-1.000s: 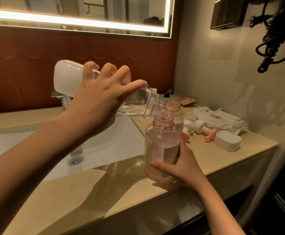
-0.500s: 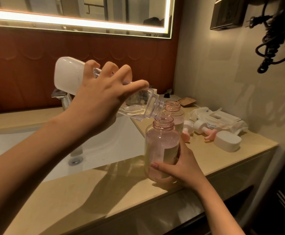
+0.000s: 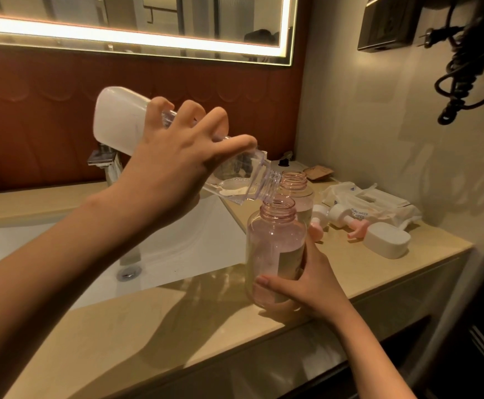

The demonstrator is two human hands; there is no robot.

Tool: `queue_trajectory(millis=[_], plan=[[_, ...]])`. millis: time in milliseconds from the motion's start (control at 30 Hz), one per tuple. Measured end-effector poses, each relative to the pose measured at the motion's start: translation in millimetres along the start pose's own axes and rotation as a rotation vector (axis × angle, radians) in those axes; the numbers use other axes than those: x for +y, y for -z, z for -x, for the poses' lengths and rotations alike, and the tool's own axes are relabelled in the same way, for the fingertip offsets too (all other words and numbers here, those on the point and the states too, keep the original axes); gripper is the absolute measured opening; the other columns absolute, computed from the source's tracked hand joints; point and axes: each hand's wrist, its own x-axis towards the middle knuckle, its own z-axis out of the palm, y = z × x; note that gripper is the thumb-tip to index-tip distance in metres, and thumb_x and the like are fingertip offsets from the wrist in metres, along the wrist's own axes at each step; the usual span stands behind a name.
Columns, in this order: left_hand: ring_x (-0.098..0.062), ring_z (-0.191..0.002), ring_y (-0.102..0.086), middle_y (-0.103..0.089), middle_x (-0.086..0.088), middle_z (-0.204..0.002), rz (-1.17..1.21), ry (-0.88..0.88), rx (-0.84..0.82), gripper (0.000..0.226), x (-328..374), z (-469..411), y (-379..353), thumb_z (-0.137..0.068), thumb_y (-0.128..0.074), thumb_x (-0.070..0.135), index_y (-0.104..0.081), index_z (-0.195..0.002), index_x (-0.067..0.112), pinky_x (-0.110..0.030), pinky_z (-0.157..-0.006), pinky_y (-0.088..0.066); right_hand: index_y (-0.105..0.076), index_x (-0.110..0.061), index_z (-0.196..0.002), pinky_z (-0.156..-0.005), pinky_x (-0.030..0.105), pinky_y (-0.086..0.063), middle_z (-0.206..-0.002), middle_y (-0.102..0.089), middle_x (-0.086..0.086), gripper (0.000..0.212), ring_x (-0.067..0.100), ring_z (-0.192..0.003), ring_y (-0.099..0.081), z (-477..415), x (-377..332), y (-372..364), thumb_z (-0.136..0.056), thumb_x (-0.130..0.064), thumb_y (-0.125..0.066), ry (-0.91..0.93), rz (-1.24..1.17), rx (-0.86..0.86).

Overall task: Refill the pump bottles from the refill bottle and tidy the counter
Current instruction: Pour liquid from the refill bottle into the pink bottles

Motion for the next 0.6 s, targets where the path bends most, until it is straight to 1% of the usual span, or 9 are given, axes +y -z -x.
queue_trajectory(millis=[100,133,167,233,333,433,600], plan=[[-0.044,-0.108,-0.045,-0.050,-0.020,-0.119,-0.002,0.001,0.005,0.068,1.1,-2.0,2.9,-0.067,-0.042,0.008,-0.042,-0.131,0.029,-0.057,-0.091,-0.031,-0.029,-0.056,-0.118,-0.095,0.008,-0.036,-0.124,-0.043,-0.029,0.088,-0.001,-0.119,-0.044,0.0,-0.8,0.4,-0.042,-0.069,-0.071,0.001,0.006,-0.003],[-0.044,-0.108,-0.045,-0.051,-0.021,-0.118,-0.002,0.001,0.007,0.067,1.2,-2.6,3.8,-0.067,-0.042,0.008,-0.046,-0.131,0.027,-0.057,-0.091,-0.031,-0.029,-0.055,-0.118,-0.095,0.007,-0.036,-0.125,-0.043,-0.030,0.088,-0.001,-0.119,-0.043,0.1,-1.1,0.5,-0.042,-0.069,-0.071,0.001,0.006,-0.004],[-0.044,-0.107,-0.046,-0.051,-0.021,-0.117,-0.002,-0.001,0.011,0.066,1.4,-3.0,4.5,-0.067,-0.042,0.008,-0.049,-0.130,0.026,-0.057,-0.091,-0.031,-0.028,-0.054,-0.119,-0.098,0.011,-0.037,-0.128,-0.043,-0.027,0.090,0.001,-0.121,-0.042,-0.1,-1.3,0.4,-0.041,-0.069,-0.071,-0.002,0.006,-0.005],[-0.045,-0.107,-0.045,-0.052,-0.022,-0.116,0.005,-0.007,0.014,0.064,2.2,-3.5,5.5,-0.068,-0.042,0.009,-0.052,-0.129,0.025,-0.058,-0.091,-0.030,-0.027,-0.051,-0.122,-0.104,0.025,-0.039,-0.134,-0.045,-0.017,0.094,0.005,-0.124,-0.042,0.0,-1.2,0.3,-0.041,-0.070,-0.070,-0.007,0.008,-0.005],[-0.046,-0.110,-0.044,-0.052,-0.022,-0.117,0.005,-0.013,0.007,0.062,2.7,-4.8,6.1,-0.069,-0.043,0.009,-0.052,-0.128,0.025,-0.058,-0.092,-0.029,-0.029,-0.045,-0.129,-0.105,0.032,-0.041,-0.134,-0.047,-0.014,0.100,0.007,-0.124,-0.044,0.2,-1.3,0.5,-0.042,-0.069,-0.071,0.002,0.010,0.001],[-0.047,-0.111,-0.044,-0.052,-0.023,-0.118,0.000,-0.024,0.004,0.061,3.4,-6.3,6.3,-0.070,-0.043,0.009,-0.052,-0.128,0.024,-0.059,-0.093,-0.028,-0.030,-0.039,-0.133,-0.105,0.036,-0.042,-0.135,-0.047,-0.012,0.105,0.008,-0.124,-0.045,0.8,-1.3,0.6,-0.042,-0.069,-0.071,-0.005,0.014,-0.002],[-0.048,-0.113,-0.043,-0.052,-0.023,-0.118,-0.009,-0.031,0.006,0.060,3.3,-8.4,7.5,-0.071,-0.041,0.008,-0.052,-0.127,0.025,-0.062,-0.096,-0.026,-0.028,-0.043,-0.131,-0.105,0.036,-0.041,-0.135,-0.047,-0.013,0.102,0.008,-0.124,-0.044,0.7,-1.8,0.3,-0.042,-0.069,-0.071,-0.008,0.013,0.000]])
